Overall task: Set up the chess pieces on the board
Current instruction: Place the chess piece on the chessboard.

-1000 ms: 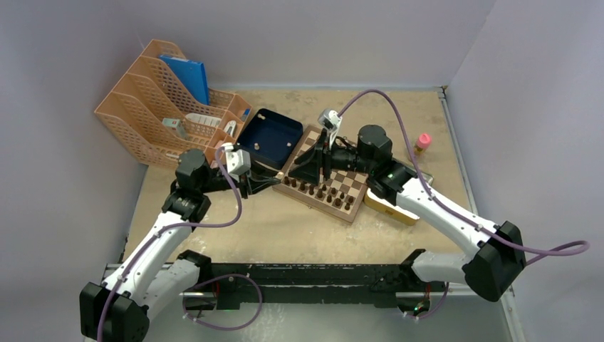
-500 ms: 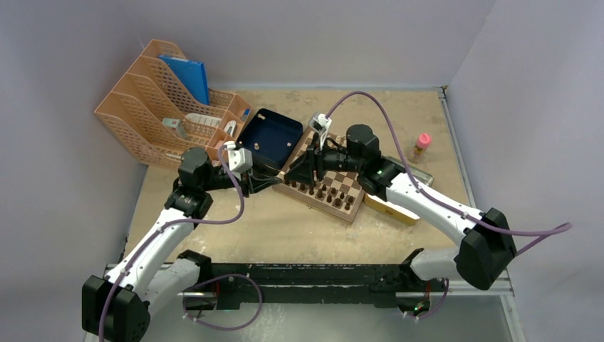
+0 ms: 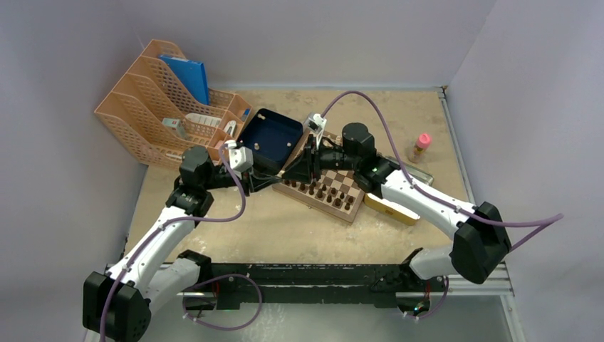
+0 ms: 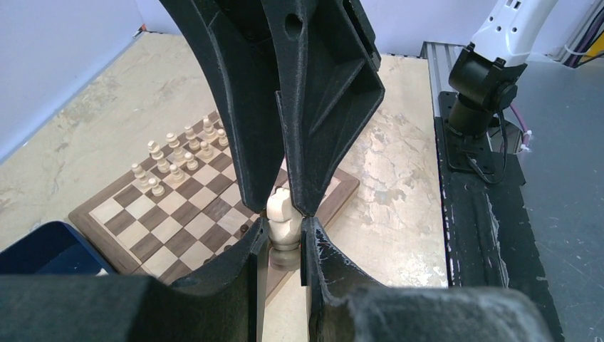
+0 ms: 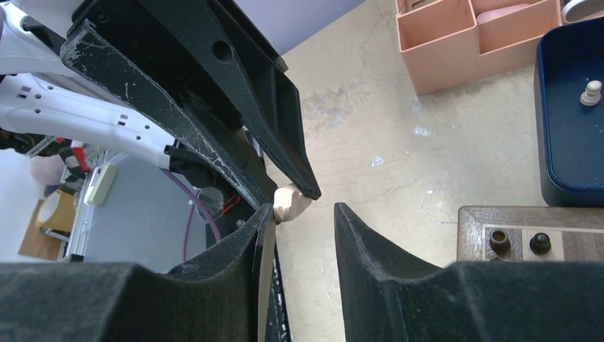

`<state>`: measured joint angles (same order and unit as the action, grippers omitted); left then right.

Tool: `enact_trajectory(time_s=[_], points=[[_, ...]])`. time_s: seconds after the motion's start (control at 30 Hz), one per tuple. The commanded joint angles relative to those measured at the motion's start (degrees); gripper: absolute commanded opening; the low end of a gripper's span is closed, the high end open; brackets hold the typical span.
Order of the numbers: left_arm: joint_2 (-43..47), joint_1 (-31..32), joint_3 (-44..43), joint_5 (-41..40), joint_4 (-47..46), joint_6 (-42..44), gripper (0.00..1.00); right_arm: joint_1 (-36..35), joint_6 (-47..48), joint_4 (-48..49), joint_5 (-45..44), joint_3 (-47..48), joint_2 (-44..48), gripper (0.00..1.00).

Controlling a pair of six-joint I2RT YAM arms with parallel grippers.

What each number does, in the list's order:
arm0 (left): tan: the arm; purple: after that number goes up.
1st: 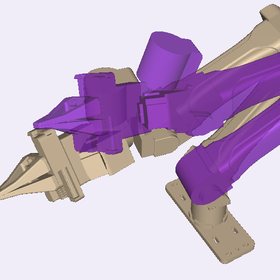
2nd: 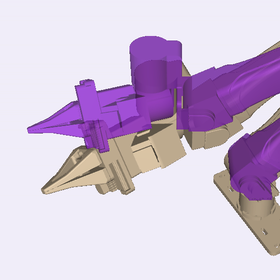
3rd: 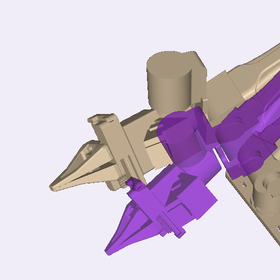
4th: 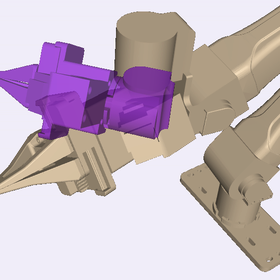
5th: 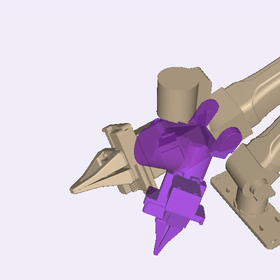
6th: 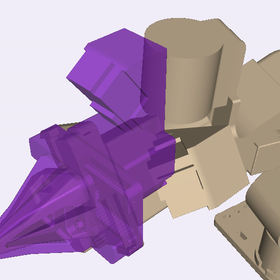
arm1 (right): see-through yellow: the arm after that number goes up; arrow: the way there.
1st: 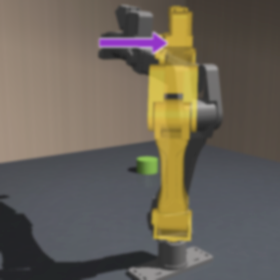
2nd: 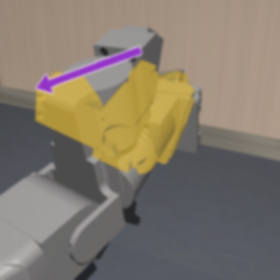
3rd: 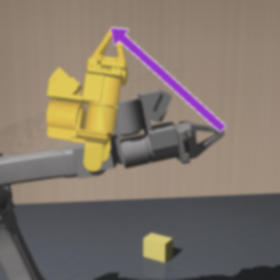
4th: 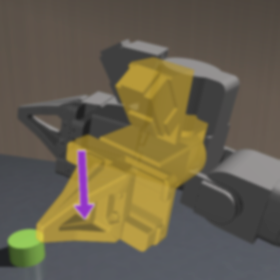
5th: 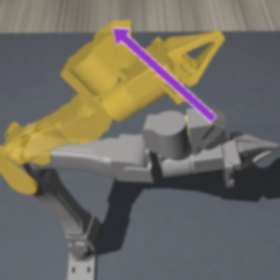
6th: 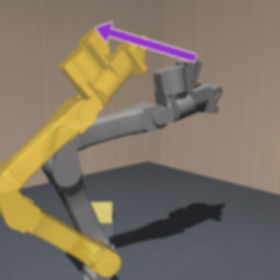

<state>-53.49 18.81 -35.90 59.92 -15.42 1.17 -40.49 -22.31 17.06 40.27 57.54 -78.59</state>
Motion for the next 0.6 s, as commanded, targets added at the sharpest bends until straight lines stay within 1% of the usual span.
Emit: enact_trajectory(time_s=[0.0, 0.1, 0.23, 0.33, 0.4, 0.47, 0.53, 0.57], points=[[-0.12, 0.00, -1.72, 2.37, -3.13, 0.63, 0.00, -0.39, -0.98, 3.93, 1.75, 2.25, -1.00, 0.39], [-0.12, 0.00, -1.80, 2.33, -3.04, 0.82, 0.00, -0.45, -1.22, 4.39, 2.10, 2.34, -1.46, 0.41], [-0.11, 0.00, -2.06, 2.30, -2.70, 1.02, 0.00, -0.72, -0.97, 4.75, 2.54, 2.57, -1.48, 0.35], [-0.18, 0.00, -1.91, 2.28, -2.71, 1.03, 0.00, -0.66, -1.29, 6.27, 3.10, 2.22, -1.48, 0.32], [-0.39, 0.00, -1.61, 2.28, -3.17, 0.75, 0.00, -0.69, -1.83, 7.49, 3.50, 1.97, -1.84, 0.33], [-0.71, 0.00, -1.61, 2.53, -3.21, 0.59, 0.00, -0.69, -2.22, 7.93, 3.84, 2.05, -2.36, 0.37], [-0.85, 0.00, -1.67, 2.61, -3.30, 0.59, 0.00, -0.67, -2.46, 8.30, 3.94, 2.13, -2.74, 0.37], [-0.78, 0.00, -1.71, 2.57, -3.30, 0.59, 0.00, -0.66, -2.48, 8.52, 4.17, 2.07, -2.86, 0.35]])
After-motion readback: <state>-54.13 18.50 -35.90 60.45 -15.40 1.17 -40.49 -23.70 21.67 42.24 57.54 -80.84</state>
